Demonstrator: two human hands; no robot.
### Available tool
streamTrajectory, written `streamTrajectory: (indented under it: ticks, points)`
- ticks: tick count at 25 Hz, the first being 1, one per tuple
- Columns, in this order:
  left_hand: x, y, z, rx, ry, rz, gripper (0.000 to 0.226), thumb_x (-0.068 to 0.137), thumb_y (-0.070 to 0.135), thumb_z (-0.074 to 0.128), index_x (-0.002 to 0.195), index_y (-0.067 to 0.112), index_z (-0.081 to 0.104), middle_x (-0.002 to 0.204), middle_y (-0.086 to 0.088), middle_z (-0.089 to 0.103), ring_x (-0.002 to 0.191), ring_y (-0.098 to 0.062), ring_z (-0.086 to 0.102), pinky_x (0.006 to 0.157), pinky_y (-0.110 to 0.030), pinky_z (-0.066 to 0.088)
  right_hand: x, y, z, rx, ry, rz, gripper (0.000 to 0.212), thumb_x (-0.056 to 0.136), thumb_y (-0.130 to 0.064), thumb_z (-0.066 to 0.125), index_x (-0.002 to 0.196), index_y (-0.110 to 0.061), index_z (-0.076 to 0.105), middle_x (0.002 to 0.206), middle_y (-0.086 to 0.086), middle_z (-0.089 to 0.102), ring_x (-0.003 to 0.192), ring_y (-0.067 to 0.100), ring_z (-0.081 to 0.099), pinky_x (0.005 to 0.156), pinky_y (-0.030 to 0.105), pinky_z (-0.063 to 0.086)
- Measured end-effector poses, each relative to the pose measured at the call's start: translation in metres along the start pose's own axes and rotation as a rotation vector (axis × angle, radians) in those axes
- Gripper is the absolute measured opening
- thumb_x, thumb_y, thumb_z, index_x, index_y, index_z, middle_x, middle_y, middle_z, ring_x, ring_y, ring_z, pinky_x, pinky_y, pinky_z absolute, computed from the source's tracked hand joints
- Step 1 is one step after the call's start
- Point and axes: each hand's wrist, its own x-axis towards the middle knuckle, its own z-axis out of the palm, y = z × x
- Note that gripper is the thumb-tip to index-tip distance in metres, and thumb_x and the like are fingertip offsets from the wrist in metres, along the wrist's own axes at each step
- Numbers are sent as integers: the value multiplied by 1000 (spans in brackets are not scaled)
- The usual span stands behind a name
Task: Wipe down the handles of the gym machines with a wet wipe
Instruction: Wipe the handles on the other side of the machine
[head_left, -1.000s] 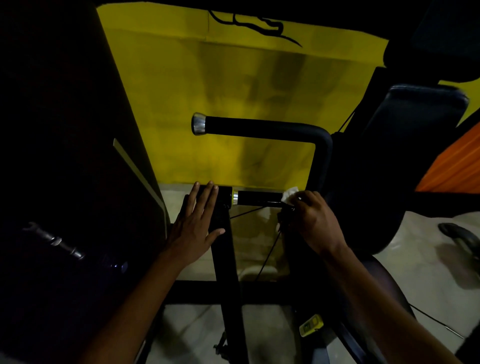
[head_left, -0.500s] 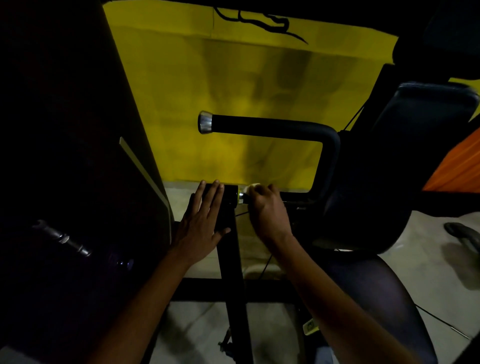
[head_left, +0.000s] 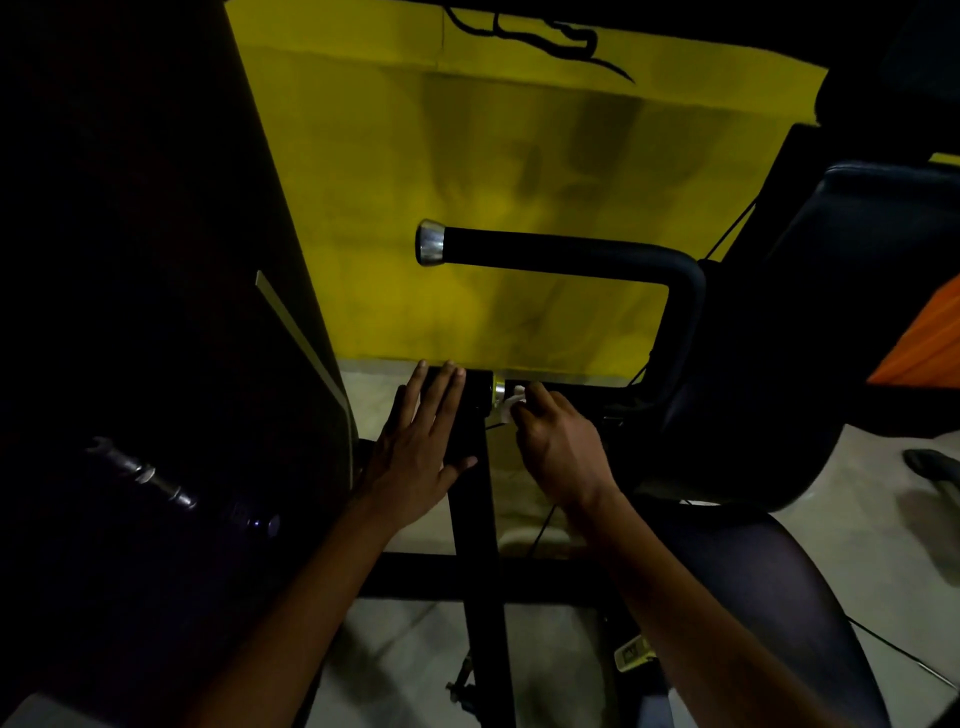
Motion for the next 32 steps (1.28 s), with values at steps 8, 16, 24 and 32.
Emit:
streamTrajectory:
  ticks: [8,16,24,32]
  points:
    - [0,1,0,2,-6,-4,101,81,49,65,152,14,3,160,-3,3,147,-25,-1,117,-42,17,-14,18,-2,-5,6,7,23,65,-4,78,83,-4,65,91,12,60,68,29,60,37,26,42]
    - [1,2,-1,1,-8,-12,99,82,48,64,152,13,4,160,-4,5,147,-27,1,116,-44,20,-22,32,-3,-33,20,26,21,70,-5,74,88,-2,65,93,13,60,70,29,59,39,26,42]
    - [-1,2,2,80,-12,-11,93,87,57,50,152,11,1,160,-6,-1,147,-28,-4,116,-42,14,-28,49,-9,-37,5,51,21,73,-7,72,93,-8,65,100,11,60,78,30,60,43,29,46]
    - [-2,5,12,15,26,-19,83,92,49,39,151,10,-4,160,-8,-6,146,-31,-9,118,-50,8,-31,59,-6,-30,50,72,32,70,-7,76,99,-7,61,99,11,58,79,30,56,43,30,47]
